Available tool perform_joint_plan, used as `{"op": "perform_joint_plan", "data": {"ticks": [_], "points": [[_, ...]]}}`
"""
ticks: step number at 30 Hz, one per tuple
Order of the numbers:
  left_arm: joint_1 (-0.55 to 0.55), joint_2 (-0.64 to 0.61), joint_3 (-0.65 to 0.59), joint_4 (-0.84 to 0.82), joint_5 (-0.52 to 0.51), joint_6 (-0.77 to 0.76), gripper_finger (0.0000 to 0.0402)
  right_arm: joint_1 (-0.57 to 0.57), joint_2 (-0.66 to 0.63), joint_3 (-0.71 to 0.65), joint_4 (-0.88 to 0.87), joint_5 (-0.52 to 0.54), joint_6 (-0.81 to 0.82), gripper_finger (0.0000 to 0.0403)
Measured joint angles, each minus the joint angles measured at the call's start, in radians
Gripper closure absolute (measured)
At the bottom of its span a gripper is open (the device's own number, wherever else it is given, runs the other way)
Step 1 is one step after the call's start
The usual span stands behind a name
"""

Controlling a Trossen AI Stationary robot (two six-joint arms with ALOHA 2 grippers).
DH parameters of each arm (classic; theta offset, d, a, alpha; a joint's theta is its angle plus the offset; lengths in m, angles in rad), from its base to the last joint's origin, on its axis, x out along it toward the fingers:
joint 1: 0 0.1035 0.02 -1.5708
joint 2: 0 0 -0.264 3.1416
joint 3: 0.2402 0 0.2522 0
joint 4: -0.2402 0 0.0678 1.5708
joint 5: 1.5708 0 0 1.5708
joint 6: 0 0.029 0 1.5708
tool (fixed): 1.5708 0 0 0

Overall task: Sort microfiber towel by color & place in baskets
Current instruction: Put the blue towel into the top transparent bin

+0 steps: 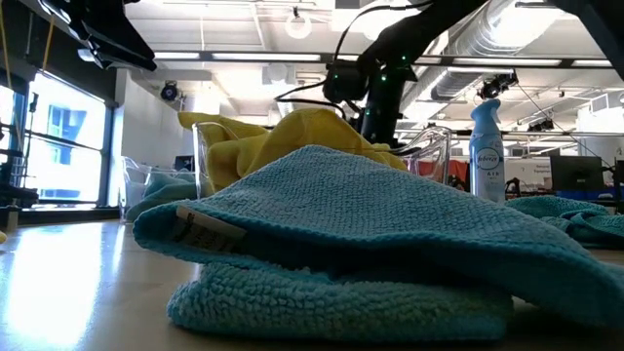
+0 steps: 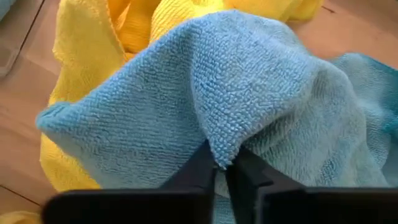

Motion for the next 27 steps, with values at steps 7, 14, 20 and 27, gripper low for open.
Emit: {"op": "perform_joint_plan", "data": {"ticks": [7,14,20,27], "points": [[0.000,0.000,0.000,0.000,-0.011,-0.003,0.0275,0.007,-0.101,0.000,-0.043,0.010,0.017,0.0396],[0.000,0.000,0.000,0.018,-0.015,-0.003,0.0275,0.056,-0.331,0.000,-0.017,0.134,0.006,0.0400],[0.000,0.001,0.000,0.073,-0.015,-0.002,0.0275,0.100,-0.443,0.001,0.201,0.149,-0.062,0.0401],[0.000,0.001,0.000,0.088,-0.019,-0.002,0.0275,0.126,-0.409,0.002,0.529,0.046,-0.113,0.0402]]}}
